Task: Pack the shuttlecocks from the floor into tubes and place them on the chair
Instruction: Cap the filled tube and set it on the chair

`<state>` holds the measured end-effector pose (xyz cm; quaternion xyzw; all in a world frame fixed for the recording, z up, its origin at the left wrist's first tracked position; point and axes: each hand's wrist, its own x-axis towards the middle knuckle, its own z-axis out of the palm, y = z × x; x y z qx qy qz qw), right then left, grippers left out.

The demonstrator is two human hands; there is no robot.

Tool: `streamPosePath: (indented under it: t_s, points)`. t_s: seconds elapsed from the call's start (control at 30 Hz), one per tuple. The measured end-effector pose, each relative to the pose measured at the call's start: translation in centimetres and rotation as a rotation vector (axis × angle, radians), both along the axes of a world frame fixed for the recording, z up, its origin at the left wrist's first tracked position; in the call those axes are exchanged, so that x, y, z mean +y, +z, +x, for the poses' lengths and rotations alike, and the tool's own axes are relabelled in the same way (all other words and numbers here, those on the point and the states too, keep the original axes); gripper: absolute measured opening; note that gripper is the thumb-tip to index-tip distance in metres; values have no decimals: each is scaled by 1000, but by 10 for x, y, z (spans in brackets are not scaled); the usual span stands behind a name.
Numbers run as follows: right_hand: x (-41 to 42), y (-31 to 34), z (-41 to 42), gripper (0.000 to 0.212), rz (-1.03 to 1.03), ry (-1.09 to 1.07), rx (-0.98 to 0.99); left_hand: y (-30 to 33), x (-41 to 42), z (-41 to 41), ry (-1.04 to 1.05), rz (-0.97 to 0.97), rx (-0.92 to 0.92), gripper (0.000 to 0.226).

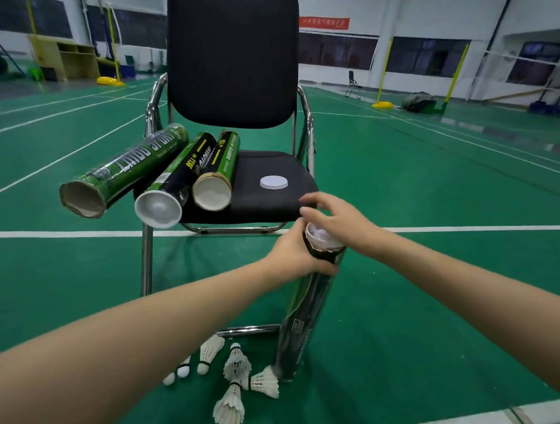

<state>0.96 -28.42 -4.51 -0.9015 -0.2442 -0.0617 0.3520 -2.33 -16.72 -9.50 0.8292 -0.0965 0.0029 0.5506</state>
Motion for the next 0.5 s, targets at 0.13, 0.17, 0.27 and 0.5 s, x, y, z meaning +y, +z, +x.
streamPosePath:
  t_s: [0.13, 0.17, 0.27, 0.5]
  points:
    - [-13, -21, -4, 21, 35, -43, 85, -13, -13, -7, -7, -54, 22, 81]
    - [-17, -20, -4, 18, 51, -53, 74, -14, -15, -7, -6, -67, 23, 78]
    - [-26, -12, -2, 22, 82, -71, 56, -6, -17, -7, -7, -85, 13, 73]
    - [-37, -9, -7, 25, 263, -48, 80, 10, -17, -6, 12, -208, -32, 67]
